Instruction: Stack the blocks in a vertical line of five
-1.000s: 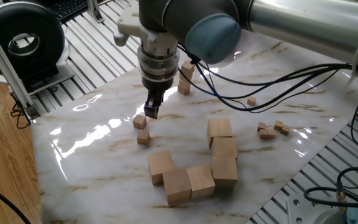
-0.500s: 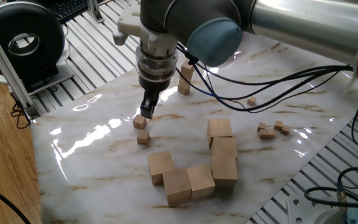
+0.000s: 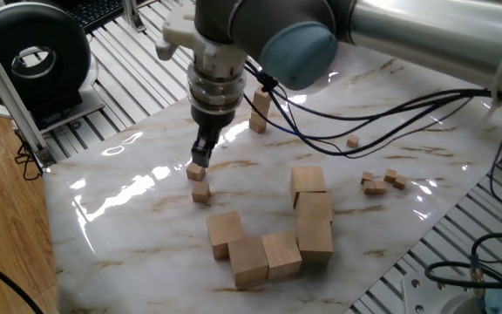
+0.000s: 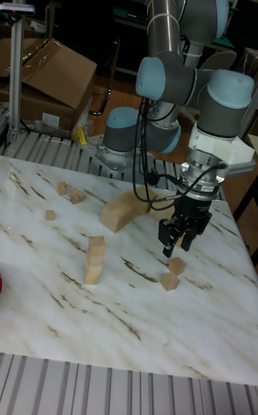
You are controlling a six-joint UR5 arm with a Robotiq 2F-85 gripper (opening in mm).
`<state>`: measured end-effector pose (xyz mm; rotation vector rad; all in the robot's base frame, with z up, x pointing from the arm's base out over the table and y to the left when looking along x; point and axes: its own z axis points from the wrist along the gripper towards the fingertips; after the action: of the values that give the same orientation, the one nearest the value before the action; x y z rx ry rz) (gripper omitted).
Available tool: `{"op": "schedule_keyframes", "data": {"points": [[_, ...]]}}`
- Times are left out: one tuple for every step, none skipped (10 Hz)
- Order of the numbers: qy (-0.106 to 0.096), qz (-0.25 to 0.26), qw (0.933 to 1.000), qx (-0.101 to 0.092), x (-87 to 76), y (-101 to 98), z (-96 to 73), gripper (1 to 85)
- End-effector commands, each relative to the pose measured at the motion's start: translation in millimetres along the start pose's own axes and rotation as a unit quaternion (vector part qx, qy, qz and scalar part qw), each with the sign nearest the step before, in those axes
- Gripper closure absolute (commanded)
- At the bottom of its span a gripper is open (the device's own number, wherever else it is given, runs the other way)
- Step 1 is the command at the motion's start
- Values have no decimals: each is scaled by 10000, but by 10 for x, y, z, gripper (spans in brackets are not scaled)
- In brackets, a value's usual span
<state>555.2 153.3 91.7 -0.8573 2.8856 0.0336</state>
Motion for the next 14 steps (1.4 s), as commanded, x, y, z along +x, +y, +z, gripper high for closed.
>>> {"op": "schedule_keyframes", "data": {"points": [[101, 86, 9999, -13, -331, -88, 33, 343], [134, 102, 9999, -33, -398, -82, 83, 350], [255, 153, 9996, 17, -377, -121, 148, 377], [405, 474, 9980, -92, -302, -87, 221, 433], [340, 706, 9964, -309, -296, -11, 294, 437], [394, 755, 9960, -275, -233, -51, 340, 423], [523, 759, 9956, -153, -165, -118, 377, 417], [548, 771, 9955, -106, -170, -143, 413, 413], [529, 792, 9954, -76, -203, -158, 473, 413], [501, 846, 9951, -76, -242, -122, 535, 410], [471, 860, 9952, -50, -286, -91, 595, 403], [437, 906, 9949, -47, -330, -83, 639, 403], [488, 920, 9946, -31, -325, -84, 660, 403], [506, 924, 9944, 3, -342, -93, 665, 403]]}}
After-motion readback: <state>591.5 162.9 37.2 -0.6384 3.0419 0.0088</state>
